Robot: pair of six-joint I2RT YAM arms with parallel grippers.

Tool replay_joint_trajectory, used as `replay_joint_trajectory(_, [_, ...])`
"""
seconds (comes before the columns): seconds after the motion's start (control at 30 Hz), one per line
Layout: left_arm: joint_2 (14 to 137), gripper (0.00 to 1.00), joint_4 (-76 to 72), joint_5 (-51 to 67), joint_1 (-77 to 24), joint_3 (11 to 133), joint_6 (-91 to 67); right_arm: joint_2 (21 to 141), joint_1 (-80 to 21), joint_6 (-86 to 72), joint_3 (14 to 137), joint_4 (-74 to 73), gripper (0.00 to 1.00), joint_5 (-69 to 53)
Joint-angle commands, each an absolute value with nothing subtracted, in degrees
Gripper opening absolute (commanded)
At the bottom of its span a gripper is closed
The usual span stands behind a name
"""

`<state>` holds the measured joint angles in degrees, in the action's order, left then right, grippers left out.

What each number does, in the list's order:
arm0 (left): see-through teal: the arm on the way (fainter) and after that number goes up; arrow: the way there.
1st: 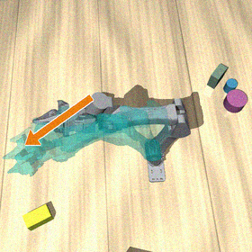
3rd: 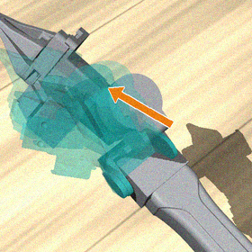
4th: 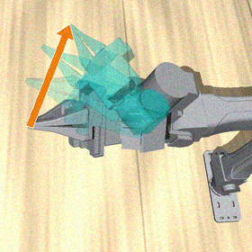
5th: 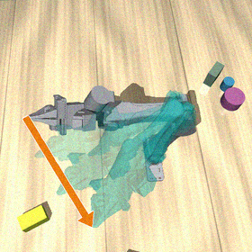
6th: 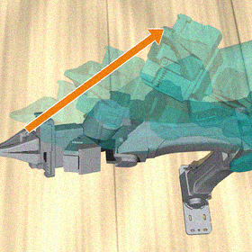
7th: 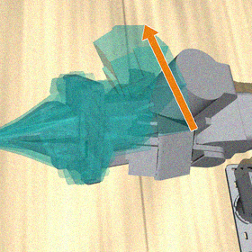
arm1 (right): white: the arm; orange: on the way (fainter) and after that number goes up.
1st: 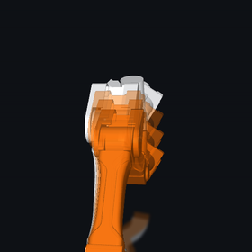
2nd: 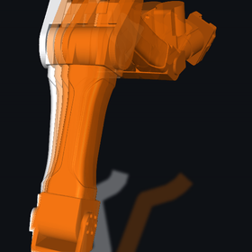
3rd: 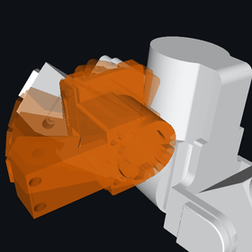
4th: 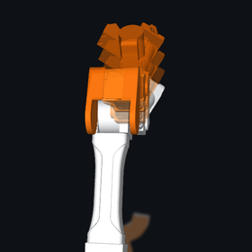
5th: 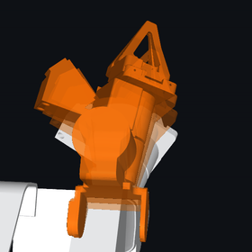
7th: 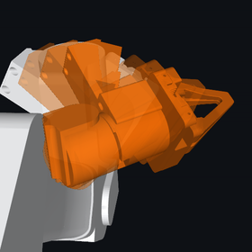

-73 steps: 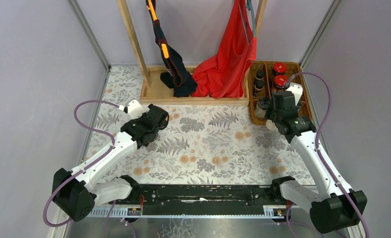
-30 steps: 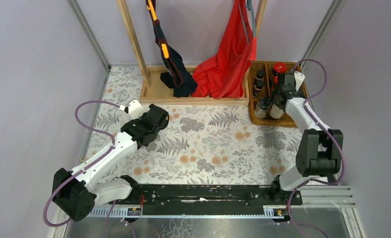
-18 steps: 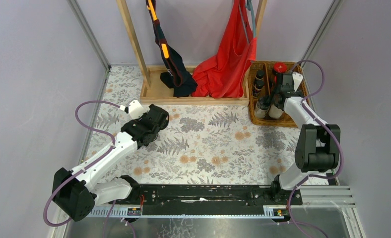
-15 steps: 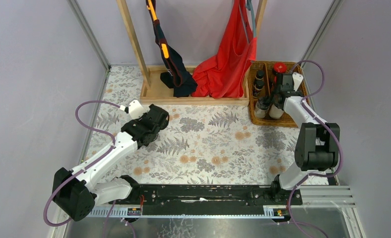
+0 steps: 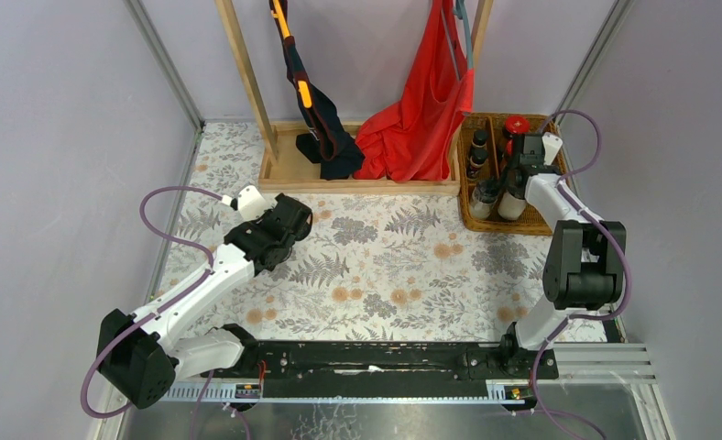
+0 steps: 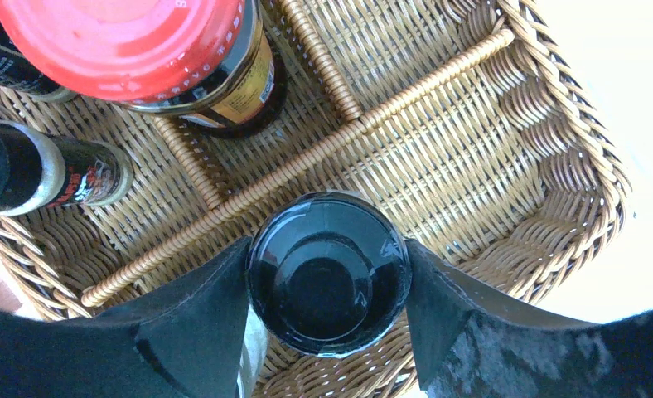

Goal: Organize the condiment bottles
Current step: Place the bottle in the storage box.

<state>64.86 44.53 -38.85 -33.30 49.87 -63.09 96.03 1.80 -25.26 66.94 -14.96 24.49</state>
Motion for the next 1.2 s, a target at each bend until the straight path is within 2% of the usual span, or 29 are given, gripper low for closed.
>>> replay_joint_trajectory(0.0, [64.6, 1.0, 42.2, -39.5, -32.9, 49.2, -62.7, 97.9, 2.3, -26.3, 70.2, -15.8, 0.04, 23.8])
replay_joint_trajectory(0.1, [64.6, 1.0, 42.2, -39.4, -32.9, 49.4, -62.8, 98.0, 2.3, -26.3, 70.3, -16.6, 0.23, 23.0])
replay_joint_trajectory(0.23, [64.8, 1.0, 42.3, -39.3, -32.9, 49.3, -62.8, 96.8, 2.3, -26.4, 69.5, -16.0, 0.3, 23.3])
replay_joint_trajectory(0.33, [64.8, 1.0, 42.3, -39.3, -32.9, 49.3, -62.8, 96.2, 2.3, -26.6, 69.5, -16.0, 0.31, 23.4])
replay_joint_trajectory(0.37, [64.7, 1.0, 42.2, -39.3, -32.9, 49.3, -62.8, 96.1, 2.3, -26.6, 69.5, -16.2, 0.37, 23.4])
replay_joint_trajectory(0.4, [64.7, 1.0, 42.3, -39.3, -32.9, 49.4, -62.8, 96.0, 2.3, -26.7, 69.5, -16.3, 0.49, 23.4])
replay_joint_trajectory(0.47, [64.6, 1.0, 42.1, -39.5, -32.9, 49.4, -62.8, 95.5, 2.3, -27.1, 69.3, -16.6, 0.65, 23.7])
replay_joint_trajectory(0.53, [64.8, 1.0, 42.2, -39.4, -32.9, 49.4, -62.9, 95.6, 2.3, -27.0, 68.8, -16.2, 0.67, 23.6])
replay_joint_trajectory(0.7, [65.1, 1.0, 42.2, -39.2, -32.9, 49.6, -62.8, 95.5, 2.3, -27.4, 68.2, -16.3, 0.83, 23.5])
replay_joint_trajectory(0.83, [64.9, 1.0, 42.3, -39.3, -32.9, 49.7, -62.8, 93.5, 2.3, -27.6, 68.1, -16.6, 0.91, 23.2])
replay_joint_trajectory(1.17, [65.1, 1.0, 42.3, -39.3, -32.9, 50.0, -62.6, 87.8, 1.9, -28.1, 68.6, -16.9, 0.93, 22.6])
